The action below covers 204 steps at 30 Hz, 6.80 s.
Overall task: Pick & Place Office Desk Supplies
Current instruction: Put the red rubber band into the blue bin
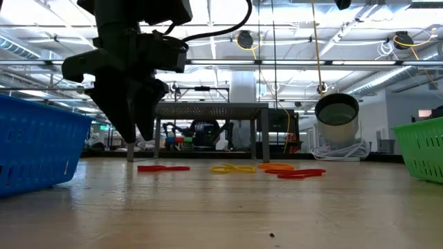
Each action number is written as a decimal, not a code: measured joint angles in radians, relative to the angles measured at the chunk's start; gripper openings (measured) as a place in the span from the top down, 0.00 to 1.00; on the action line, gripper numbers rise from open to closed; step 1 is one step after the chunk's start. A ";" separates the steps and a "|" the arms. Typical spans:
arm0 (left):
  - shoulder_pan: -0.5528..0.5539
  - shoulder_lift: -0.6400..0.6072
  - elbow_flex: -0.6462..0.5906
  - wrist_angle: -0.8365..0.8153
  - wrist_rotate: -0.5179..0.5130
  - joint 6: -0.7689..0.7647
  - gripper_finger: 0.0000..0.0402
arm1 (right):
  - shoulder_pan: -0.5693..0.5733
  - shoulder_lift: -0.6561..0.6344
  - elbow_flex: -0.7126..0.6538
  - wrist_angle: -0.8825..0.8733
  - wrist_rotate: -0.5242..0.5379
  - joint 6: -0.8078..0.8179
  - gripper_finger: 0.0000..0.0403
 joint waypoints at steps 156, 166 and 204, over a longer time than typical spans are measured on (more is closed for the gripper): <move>-0.306 0.074 0.254 -0.148 0.268 -0.758 1.00 | -0.279 -0.685 -0.458 -0.037 -0.523 -0.323 0.78; -0.308 0.086 0.254 -0.165 0.262 -0.774 1.00 | -0.351 -0.914 -0.473 -0.325 -0.515 -0.331 0.78; -0.296 0.093 0.248 -0.258 0.236 -0.606 0.70 | -0.356 -0.910 -0.471 -0.361 -0.415 -0.322 0.78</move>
